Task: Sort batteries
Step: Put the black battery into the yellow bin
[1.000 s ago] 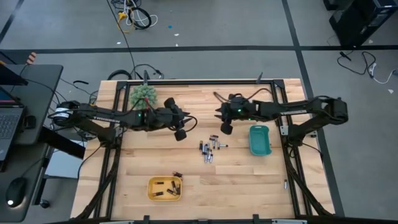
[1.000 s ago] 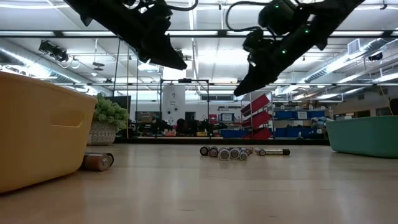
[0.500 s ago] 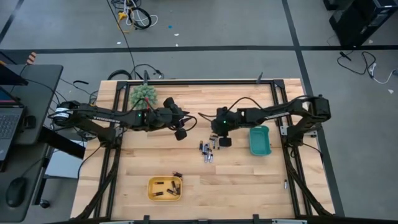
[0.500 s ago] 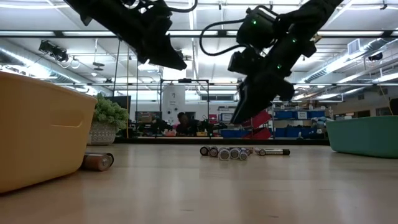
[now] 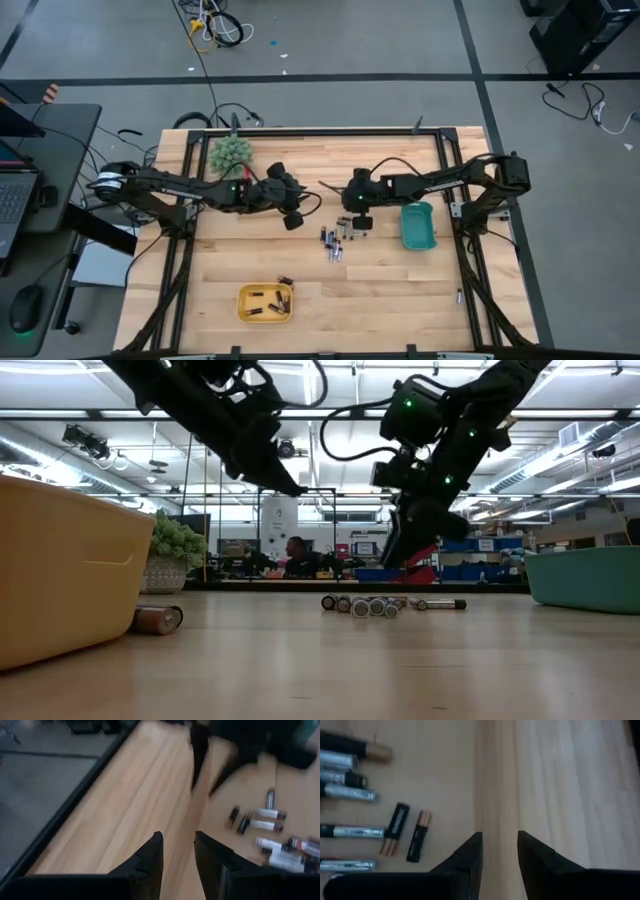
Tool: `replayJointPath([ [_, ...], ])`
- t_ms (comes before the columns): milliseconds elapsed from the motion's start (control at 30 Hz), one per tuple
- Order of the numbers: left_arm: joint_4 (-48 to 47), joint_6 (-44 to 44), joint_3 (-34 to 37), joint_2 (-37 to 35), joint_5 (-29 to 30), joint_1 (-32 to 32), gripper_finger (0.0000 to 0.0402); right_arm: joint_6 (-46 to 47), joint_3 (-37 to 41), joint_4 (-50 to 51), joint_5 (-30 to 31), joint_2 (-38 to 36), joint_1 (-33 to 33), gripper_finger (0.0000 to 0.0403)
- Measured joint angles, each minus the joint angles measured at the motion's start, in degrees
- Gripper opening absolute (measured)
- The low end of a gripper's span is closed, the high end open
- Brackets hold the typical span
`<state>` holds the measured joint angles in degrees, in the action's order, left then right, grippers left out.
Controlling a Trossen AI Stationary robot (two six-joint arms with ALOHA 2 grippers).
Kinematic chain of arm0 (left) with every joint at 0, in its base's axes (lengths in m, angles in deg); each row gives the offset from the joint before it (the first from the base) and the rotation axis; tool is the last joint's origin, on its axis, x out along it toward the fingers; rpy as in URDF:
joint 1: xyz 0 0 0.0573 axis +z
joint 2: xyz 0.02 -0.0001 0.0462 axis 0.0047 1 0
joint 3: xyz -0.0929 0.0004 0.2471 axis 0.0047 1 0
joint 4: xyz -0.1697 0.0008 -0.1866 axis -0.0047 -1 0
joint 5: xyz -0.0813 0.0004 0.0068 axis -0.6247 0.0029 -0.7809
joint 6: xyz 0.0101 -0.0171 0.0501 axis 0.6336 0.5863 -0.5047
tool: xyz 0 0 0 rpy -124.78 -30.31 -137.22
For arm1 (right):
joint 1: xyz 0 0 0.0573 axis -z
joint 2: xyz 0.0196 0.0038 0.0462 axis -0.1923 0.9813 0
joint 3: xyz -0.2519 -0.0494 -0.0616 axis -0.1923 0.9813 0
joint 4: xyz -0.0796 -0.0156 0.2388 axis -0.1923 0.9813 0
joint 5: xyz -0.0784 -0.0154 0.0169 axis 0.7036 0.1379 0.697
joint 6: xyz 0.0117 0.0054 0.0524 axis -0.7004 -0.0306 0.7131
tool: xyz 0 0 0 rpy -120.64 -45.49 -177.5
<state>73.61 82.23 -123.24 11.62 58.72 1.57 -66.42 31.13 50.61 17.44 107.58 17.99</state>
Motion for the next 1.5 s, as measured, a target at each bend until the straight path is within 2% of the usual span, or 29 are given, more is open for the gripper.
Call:
replayJointPath([
  [167, 0.62, -0.01, -0.03, 1.20, -0.26, -0.18, 0.0106, 3.12, -0.04, 0.93, -10.08, -0.70, 0.29, 0.0107],
  [267, 0.48, -0.03, -0.03, 1.21, -0.26, -0.24, 0.0106, 5.00, -0.04, 0.85, -11.63, -0.49, -1.08, 0.0107],
  [567, 0.75, -0.21, -0.03, 1.21, -0.22, -0.22, 0.0106, 9.00, -0.02, 0.74, -6.96, -0.44, -4.39, 0.0107],
  [700, 0.88, -0.21, -0.03, 1.21, -0.22, -0.22, 0.0106, 9.20, -0.01, 1.02, -2.50, -0.44, -4.69, 0.0107],
  [900, 1.29, -1.47, -0.03, 1.21, -0.19, -0.22, 0.0106, 1.71, -0.15, -4.36, 8.79, -0.62, -2.32, 0.0107],
  [1000, 1.12, -1.47, -0.03, 1.19, -0.17, -0.22, 0.0106, -0.24, -2.32, -5.01, 10.37, -1.08, 0.13, 0.0107],
  [1100, 0.61, -1.30, -0.03, 1.19, -0.17, -0.26, 0.0106, -0.07, -4.15, -4.57, 7.06, -1.53, 1.68, 0.0107],
  [1267, 0.39, -1.32, -0.05, 1.19, -0.14, -0.26, 0.0106, 3.12, -3.87, 0.60, -6.22, -1.51, 1.16, 0.0107],
  [1500, 0.93, -1.50, -0.05, 1.19, -0.07, -0.20, 0.0106, 5.89, 0.08, 1.13, -5.81, -1.48, -2.13, 0.0107],
])
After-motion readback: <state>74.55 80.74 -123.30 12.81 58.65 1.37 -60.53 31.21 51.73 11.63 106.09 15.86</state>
